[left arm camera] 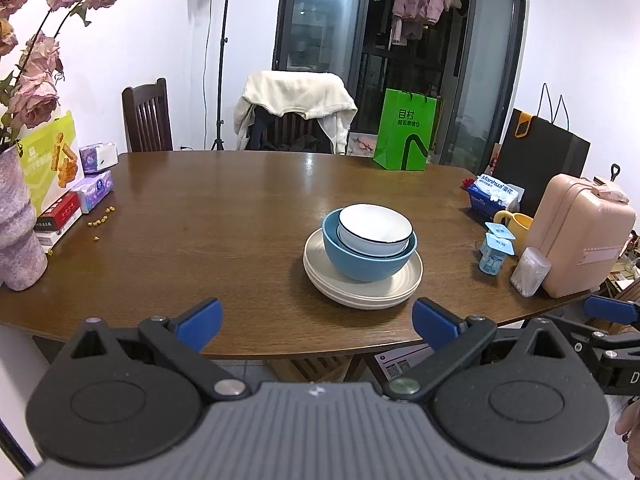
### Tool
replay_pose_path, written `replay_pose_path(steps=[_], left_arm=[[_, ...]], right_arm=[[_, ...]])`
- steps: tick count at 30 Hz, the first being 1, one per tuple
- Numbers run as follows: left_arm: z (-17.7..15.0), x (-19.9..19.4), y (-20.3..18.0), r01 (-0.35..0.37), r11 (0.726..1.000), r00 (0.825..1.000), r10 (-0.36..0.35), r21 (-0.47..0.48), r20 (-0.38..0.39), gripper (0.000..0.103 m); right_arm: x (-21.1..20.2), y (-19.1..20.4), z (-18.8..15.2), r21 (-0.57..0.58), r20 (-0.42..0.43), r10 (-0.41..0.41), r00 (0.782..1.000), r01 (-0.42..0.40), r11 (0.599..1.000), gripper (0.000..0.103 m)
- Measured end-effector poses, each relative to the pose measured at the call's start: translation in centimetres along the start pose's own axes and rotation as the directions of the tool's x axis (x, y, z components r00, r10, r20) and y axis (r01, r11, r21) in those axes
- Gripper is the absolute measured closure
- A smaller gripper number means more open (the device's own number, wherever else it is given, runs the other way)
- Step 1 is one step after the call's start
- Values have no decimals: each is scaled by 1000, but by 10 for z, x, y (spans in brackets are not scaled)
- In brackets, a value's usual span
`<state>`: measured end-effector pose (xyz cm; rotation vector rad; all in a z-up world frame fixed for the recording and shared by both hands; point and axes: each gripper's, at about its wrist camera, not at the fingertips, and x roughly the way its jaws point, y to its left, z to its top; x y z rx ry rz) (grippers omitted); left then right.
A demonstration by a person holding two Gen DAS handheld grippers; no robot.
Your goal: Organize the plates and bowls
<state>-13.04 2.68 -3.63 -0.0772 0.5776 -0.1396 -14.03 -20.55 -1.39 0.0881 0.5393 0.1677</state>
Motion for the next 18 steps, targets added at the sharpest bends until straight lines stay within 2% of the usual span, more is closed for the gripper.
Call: replay_pose_path(steps=[18], left_arm=[[-1, 3, 3, 21, 1000, 1000, -21, 9, 3, 0]], right_arm=[[1, 5, 0, -7, -6, 5, 1000, -5, 1000, 0]])
